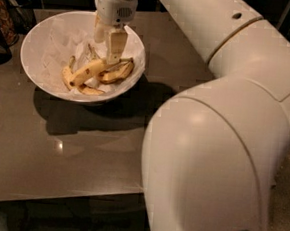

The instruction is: Pick banana from white bowl

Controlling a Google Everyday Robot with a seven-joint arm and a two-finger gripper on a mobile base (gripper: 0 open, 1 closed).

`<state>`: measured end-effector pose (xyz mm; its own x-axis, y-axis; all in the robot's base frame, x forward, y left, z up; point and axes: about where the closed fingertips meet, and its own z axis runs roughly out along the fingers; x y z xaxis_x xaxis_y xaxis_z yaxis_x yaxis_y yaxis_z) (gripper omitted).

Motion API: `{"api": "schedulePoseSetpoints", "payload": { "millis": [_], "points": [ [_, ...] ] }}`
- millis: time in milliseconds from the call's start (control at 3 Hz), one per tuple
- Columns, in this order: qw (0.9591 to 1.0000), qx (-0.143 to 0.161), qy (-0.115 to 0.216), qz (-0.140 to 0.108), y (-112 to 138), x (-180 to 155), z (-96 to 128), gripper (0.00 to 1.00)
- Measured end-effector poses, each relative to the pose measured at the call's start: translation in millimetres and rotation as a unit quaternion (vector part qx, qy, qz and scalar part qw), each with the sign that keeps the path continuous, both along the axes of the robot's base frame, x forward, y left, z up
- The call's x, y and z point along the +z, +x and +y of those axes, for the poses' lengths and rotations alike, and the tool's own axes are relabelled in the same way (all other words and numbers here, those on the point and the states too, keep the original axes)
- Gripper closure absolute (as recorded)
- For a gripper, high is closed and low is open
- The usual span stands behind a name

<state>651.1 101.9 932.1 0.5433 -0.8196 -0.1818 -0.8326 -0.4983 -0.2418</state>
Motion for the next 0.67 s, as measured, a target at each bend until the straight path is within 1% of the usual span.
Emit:
{"api": "schedulePoseSetpoints", "payload": {
  "millis": [333,667],
  "points": [
    [0.9997,0.020,-0.017,-0.001,-35,-10,-3,0.48],
    [0.9986,0.035,-0.038,0.013,-61,-30,-4,0.49]
  ]
}}
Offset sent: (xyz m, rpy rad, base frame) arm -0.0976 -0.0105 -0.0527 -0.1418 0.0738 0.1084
